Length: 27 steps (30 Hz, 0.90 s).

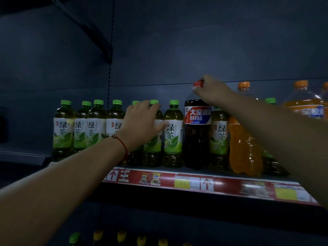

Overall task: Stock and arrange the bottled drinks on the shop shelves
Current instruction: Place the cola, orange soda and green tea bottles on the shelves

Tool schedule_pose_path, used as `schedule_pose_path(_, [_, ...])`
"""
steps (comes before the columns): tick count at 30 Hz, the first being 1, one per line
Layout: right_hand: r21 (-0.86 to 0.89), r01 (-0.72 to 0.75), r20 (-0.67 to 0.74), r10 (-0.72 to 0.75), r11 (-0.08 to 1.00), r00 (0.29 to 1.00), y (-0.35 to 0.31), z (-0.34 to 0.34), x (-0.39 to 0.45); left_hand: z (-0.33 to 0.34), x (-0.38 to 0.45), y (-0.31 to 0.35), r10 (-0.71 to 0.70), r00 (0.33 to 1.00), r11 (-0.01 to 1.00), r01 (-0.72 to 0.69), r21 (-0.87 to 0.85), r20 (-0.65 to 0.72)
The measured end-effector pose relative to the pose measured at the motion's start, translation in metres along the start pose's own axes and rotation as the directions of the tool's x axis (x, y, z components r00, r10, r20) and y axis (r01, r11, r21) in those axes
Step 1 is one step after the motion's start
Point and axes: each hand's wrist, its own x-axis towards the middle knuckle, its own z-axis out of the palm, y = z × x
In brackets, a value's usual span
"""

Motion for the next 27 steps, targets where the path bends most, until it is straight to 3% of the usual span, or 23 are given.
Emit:
schedule_pose_path(3, [0.071, 0.027, -0.045, -0.024, 0.997, 0.999, -0.005, -0.012, -0.018, -0.013, -0.013, 0.034, -0.023, 0.999, 0.983, 0.016, -0.181, -0.038])
schedule_pose_path(5, [0.109, 0.042, -0.027, -0.039, 0.993, 0.999, -0.010, -0.020, -0.033, -0.021, -0.021, 0.060, -0.075, 0.996, 0.918, 0.053, -0.392, -0.042])
schedule_pose_path(8, [0.148, 0.075, -0.054, -0.067, 0.986, 0.996, -0.015, -0.030, -0.061, -0.027, -0.030, 0.095, -0.136, 0.986, 0.632, 0.158, -0.759, 0.092])
schedule_pose_path(10, [0.168, 0.098, -0.099, -0.082, 0.981, 0.992, -0.016, -0.036, -0.081, -0.028, -0.032, 0.113, -0.131, 0.979, 0.428, 0.196, -0.882, 0.154])
schedule_pose_path(12, [0.206, 0.113, -0.142, -0.085, 0.972, 0.986, -0.015, -0.042, -0.100, -0.027, -0.034, 0.127, -0.134, 0.977, 0.359, 0.201, -0.911, 0.163])
schedule_pose_path(17, [0.392, 0.117, -0.281, -0.003, 0.912, 0.960, -0.002, -0.066, -0.147, -0.049, -0.045, 0.155, -0.135, 0.989, 0.338, 0.109, -0.935, 0.067])
schedule_pose_path(20, [0.469, 0.167, -0.340, 0.003, 0.867, 0.940, 0.006, -0.078, -0.177, -0.067, -0.059, 0.168, -0.149, 0.988, 0.263, 0.084, -0.961, 0.046])
schedule_pose_path(23, [0.579, 0.139, -0.225, -0.006, 0.803, 0.974, 0.020, -0.073, -0.215, -0.080, -0.083, 0.183, -0.206, 0.977, 0.099, 0.077, -0.992, 0.056])
schedule_pose_path(27, [0.672, -0.075, 0.088, 0.021, 0.737, 0.996, 0.051, -0.043, -0.278, -0.084, -0.128, 0.195, -0.259, 0.951, -0.136, 0.136, -0.981, 0.168])
